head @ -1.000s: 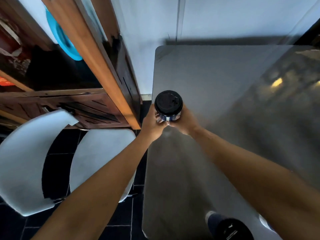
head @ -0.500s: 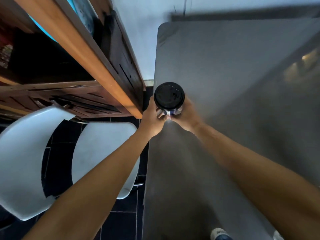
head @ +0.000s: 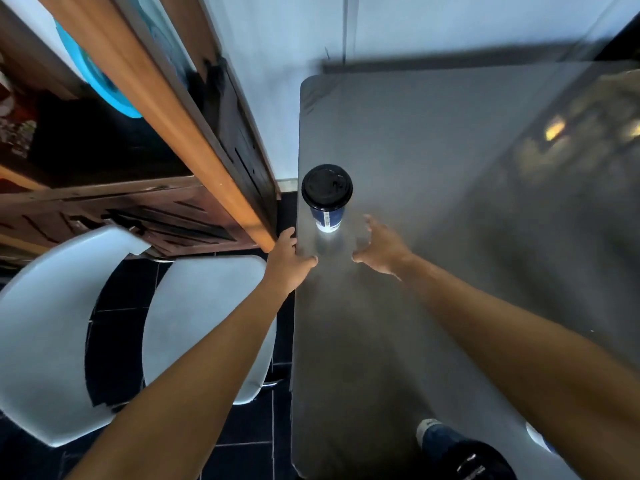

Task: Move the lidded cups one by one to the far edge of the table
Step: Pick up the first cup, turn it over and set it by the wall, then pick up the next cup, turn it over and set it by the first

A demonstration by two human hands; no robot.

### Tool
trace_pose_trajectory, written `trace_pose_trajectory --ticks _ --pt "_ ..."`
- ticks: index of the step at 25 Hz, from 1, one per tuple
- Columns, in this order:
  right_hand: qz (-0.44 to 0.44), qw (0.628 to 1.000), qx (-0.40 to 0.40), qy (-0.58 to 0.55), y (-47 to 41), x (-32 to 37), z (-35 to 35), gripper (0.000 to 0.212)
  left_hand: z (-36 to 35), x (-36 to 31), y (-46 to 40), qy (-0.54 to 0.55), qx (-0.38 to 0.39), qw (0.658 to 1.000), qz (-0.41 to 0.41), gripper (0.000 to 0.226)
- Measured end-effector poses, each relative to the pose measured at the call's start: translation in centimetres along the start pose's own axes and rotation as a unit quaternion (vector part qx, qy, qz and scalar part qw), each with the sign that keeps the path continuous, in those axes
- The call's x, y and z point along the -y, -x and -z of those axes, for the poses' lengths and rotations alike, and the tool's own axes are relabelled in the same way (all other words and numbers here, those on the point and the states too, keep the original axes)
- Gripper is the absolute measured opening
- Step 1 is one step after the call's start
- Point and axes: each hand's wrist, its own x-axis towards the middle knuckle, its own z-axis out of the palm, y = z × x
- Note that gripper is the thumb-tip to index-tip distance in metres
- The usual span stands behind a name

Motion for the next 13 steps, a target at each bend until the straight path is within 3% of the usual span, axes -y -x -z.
trace_pose_trajectory --ticks 4,8,13 --pt "0.005 0.999 -0.047 0.005 7.5 -1.1 0.5 0.081 0.2 1.7 7.6 -0.022 0.002 0.998 -0.064 0.069" --pt "0.018 0.991 -0.13 -0.017 16.5 -3.5 1.5 0.055 -1.4 3.4 15.0 -0.036 0.064 0.983 -0.171 0.048" --pt "0.005 0.978 -0.179 -0.11 25.0 -7.5 1.7 0.019 -5.6 5.7 22.1 -0.055 0.172 0.951 -0.252 0.06"
